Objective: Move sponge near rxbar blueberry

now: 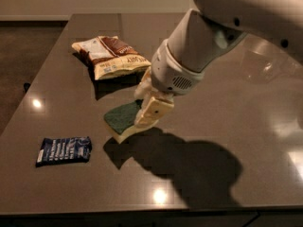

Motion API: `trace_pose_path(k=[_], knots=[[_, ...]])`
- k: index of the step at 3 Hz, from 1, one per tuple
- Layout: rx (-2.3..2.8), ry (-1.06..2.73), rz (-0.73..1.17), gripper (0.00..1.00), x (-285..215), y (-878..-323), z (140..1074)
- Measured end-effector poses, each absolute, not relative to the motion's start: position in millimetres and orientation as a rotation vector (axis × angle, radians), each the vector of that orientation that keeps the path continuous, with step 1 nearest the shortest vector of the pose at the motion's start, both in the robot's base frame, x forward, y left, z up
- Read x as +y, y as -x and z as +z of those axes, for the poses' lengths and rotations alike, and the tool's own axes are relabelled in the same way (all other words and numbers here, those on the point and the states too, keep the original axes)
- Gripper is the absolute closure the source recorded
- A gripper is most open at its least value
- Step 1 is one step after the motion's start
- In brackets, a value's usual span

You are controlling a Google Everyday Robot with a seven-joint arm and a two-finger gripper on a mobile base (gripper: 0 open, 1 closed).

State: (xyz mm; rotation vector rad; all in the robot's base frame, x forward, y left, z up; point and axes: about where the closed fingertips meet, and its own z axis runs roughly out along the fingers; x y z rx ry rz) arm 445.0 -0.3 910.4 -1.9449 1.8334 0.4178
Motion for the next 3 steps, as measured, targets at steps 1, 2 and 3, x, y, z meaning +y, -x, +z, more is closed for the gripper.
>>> trace_pose_path(k=[1, 2, 3], knots=[[1.759, 1.971, 0.462, 0.88, 28, -433, 913], [1.706, 1.972, 0.468, 0.65, 52, -426, 908], [1.68, 1.936, 0.438, 0.42, 61, -426, 902]])
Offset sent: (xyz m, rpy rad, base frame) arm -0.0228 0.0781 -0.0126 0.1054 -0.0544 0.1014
